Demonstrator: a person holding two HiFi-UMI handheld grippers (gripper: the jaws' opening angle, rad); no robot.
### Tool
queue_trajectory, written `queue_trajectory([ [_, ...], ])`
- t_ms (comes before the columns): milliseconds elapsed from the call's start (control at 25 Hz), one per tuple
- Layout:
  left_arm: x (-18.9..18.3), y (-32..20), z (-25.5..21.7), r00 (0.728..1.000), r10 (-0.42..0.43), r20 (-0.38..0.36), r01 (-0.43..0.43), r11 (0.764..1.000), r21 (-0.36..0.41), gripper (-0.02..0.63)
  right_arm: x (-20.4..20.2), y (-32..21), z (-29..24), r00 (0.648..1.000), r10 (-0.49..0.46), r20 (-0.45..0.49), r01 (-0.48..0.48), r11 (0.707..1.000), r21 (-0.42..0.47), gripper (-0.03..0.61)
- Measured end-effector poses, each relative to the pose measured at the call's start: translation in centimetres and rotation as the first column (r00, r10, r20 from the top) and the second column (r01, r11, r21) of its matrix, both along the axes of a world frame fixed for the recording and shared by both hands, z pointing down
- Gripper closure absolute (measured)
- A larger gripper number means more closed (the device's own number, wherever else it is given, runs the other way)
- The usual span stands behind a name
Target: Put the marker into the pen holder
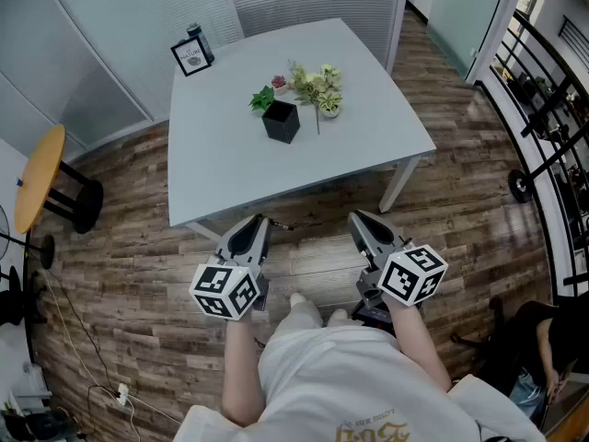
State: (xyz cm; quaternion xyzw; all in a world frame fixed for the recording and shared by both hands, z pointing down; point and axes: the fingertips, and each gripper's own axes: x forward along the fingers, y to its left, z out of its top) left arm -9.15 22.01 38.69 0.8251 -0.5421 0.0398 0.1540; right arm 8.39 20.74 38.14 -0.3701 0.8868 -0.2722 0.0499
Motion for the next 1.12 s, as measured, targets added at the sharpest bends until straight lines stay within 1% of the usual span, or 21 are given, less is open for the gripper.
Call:
queue_trajectory([
  [200,0.4,1.4,0.1,1.000,-0.015,-0.013,0.015,1.000,-0.008,0.568,0.6,1.7,0.1,1.000,-0.012,-0.019,0.011,1.000,-0.007,0.561],
  [480,1.3,2.1,0.3,1.000,-0.014,-0.015,0.014,1.000,-0.005,0.566,1.9,2.3,0.4,1.000,0.001,-0.028,-0.001,1.000,-0.001,0.561],
  [560,1.3,2.0,0.0,1.000,-0.016,-0.015,0.016,1.000,-0.002,0.568,2.1,2.2,0.3,1.000,0.000,-0.020,-0.001,1.000,-0.012,0.561],
  [680,1.5,1.4,-0.3,1.000,-0.014,-0.011,0.014,1.000,0.002,0.568,2.4,1.8,0.3,1.000,0.004,-0.004,-0.005,1.000,-0.029,0.561],
  [880,1.8,-0.1,0.0,1.000,-0.008,-0.015,0.008,1.000,0.006,0.568,3.0,0.7,0.9,1.000,0.015,-0.017,-0.015,0.999,-0.030,0.561],
  [1120,1.7,-3.6,0.8,1.000,-0.006,-0.028,0.006,1.000,0.000,0.568,3.3,-2.9,2.0,0.999,0.024,-0.030,-0.026,0.999,-0.048,0.561],
])
